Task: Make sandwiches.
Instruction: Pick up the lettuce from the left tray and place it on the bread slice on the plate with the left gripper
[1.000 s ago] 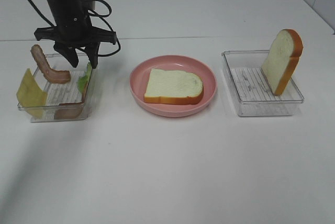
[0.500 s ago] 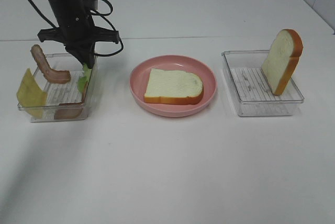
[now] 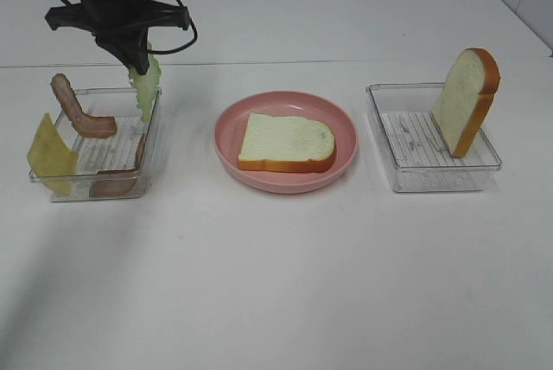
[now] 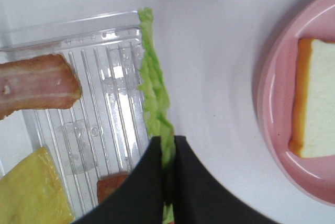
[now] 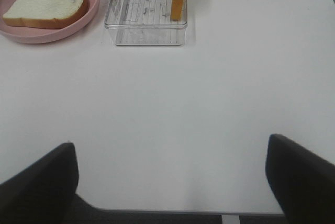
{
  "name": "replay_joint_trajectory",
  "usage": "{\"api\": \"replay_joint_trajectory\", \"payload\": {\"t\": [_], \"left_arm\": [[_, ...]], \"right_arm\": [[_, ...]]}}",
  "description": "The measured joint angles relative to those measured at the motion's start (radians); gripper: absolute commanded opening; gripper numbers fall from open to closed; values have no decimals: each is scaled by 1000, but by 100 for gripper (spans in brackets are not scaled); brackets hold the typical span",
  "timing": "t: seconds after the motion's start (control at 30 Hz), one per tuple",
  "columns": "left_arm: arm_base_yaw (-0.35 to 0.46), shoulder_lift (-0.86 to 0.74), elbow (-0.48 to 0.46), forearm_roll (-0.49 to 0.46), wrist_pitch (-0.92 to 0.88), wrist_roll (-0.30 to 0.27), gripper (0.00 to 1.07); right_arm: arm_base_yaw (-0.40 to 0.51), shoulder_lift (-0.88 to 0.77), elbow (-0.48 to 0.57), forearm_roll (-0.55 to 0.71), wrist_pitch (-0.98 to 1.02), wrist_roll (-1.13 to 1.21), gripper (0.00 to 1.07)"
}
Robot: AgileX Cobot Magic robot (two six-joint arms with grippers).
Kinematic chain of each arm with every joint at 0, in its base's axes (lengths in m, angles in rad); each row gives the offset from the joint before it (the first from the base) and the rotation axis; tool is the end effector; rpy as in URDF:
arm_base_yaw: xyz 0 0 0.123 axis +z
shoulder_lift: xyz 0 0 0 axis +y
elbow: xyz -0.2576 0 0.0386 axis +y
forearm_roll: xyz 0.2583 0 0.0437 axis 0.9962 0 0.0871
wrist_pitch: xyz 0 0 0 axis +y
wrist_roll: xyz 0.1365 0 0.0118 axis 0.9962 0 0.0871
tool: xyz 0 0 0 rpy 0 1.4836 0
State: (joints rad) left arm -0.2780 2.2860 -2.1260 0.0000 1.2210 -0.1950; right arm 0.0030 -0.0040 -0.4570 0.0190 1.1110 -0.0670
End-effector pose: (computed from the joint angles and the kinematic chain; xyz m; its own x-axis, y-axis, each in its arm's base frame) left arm 0.4783 -0.1365 0.1623 -0.9606 0.0726 -0.2683 0.0900 0.9945 -0.0530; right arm 0.0699 0.0025 0.2414 -0.5316 -0.0601 -0.8449 -0.0486 0.9980 -0.0404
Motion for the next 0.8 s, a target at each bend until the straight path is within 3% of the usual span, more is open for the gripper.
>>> {"api": "replay_joint_trajectory", "payload": {"t": [0.27,0.33,0.4,0.43,0.53,0.7,0.8], "left_arm": [[0,-82,-5,-154,-2,34,0],[-16,-81,-6,-300,-43,90,0],[-26,-79,-6,-325,-58,104,0],[-50,-76,-6,-382,-89,126,0],[-65,-71,-6,-410,-105,138,0],[-158,-7,-6,-540,-196,208,0],[-168,8,-6,-558,-209,218,0]], "right_arm": [[0,0,0,0,0,0,94],[0,0,0,0,0,0,94],[0,0,0,0,0,0,94],[0,0,0,0,0,0,94],[0,0,0,0,0,0,94],[0,0,0,0,0,0,94],[0,0,0,0,0,0,94]]}}
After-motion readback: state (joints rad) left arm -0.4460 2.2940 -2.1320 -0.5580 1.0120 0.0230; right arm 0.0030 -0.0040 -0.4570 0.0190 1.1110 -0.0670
